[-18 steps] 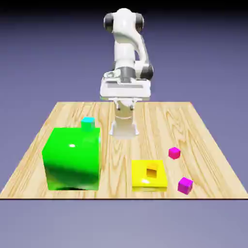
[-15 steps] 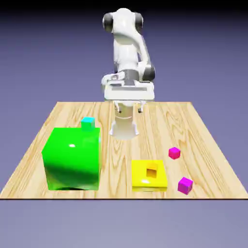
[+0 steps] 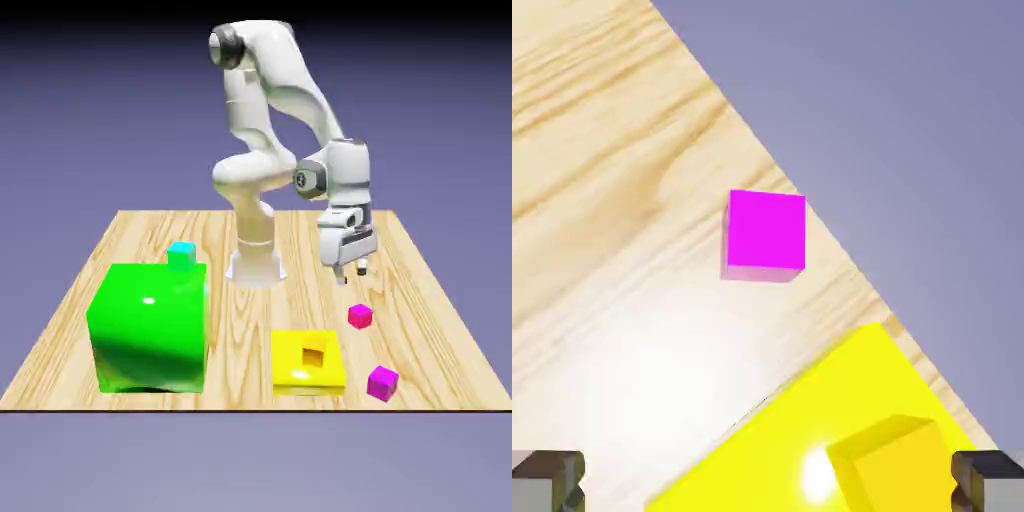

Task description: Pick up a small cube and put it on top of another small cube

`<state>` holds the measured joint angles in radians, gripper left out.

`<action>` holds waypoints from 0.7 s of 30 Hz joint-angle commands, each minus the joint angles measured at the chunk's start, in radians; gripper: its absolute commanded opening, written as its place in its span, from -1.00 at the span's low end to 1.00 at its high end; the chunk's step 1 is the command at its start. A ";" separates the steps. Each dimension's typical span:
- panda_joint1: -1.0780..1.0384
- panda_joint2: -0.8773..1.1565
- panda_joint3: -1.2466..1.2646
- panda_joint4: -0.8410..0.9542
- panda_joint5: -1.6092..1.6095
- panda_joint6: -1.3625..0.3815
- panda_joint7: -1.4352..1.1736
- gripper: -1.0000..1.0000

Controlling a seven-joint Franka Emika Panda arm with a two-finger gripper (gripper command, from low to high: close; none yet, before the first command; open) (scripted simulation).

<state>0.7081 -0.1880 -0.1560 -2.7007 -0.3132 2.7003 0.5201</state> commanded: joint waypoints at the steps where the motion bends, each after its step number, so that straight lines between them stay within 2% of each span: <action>1: 0.036 0.020 -0.008 0.006 -0.016 -0.018 -0.012 0.00; 19: 0.689 0.378 -0.154 0.108 -0.310 -0.333 -0.219 0.00; 21: 0.708 0.389 -0.159 0.111 -0.319 -0.343 -0.225 0.00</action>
<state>1.4161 0.2006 -0.3148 -2.5896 -0.6317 2.3577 0.2953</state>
